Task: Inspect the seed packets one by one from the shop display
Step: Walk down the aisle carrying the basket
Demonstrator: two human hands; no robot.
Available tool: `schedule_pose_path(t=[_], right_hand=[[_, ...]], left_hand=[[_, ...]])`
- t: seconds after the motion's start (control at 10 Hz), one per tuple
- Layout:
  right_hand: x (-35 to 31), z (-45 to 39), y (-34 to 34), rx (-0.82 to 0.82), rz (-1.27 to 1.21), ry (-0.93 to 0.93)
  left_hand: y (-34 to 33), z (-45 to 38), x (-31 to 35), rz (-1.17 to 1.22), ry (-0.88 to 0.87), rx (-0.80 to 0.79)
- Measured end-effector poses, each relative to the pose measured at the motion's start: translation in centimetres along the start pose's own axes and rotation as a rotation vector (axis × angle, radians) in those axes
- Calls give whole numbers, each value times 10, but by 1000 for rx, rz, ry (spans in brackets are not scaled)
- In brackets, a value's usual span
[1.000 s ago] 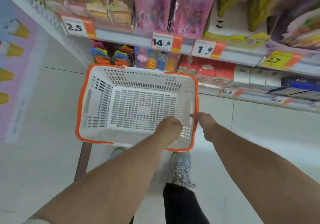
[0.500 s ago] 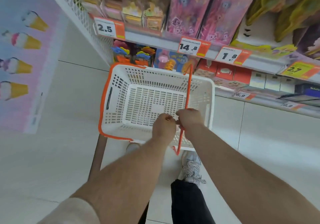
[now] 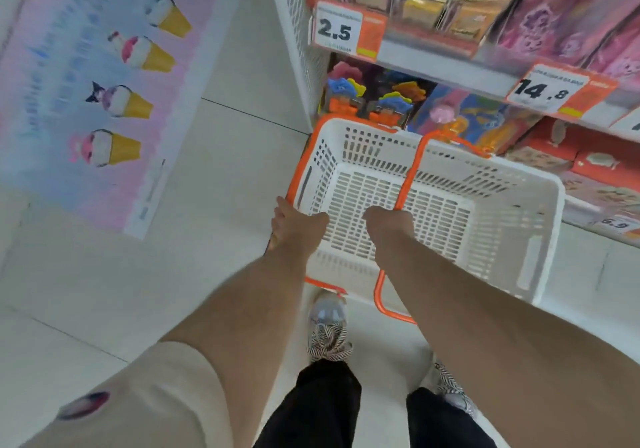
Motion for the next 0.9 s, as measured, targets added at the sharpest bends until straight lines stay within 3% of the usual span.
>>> schedule_pose_path(t=[0.1, 0.2, 0.3, 0.4, 0.5, 0.6, 0.7, 0.9], right_hand=[[-8, 19, 14, 10, -1, 41], [-10, 18, 18, 18, 34, 53], [-13, 22, 31, 118, 36, 53], [-15, 30, 47, 180, 22, 30], [-18, 39, 70, 182, -18, -21], [-23, 46, 92, 141, -57, -40], [-21, 50, 108, 79, -88, -64], [-6, 72, 161, 37, -147, -121]], left_hand=[[5, -9, 2, 161, 82, -62], [22, 0, 12, -49, -15, 32], [39, 35, 31, -269, -322, 216], [37, 82, 59, -248, -582, 163], [17, 114, 86, -70, -556, -69], [-11, 130, 96, 17, -385, -319], [-23, 144, 96, 12, -303, -435], [-23, 198, 111, -154, -376, -474]])
Point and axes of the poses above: each hand's wrist, its own z-axis away from the middle knuckle, its own y-axis out of the back of the hand, x = y × z, the point moved 6 cm from there along -z, towards the middle knuckle, and after that the axes turned 10 degrees about x, right-handed, at the moved point
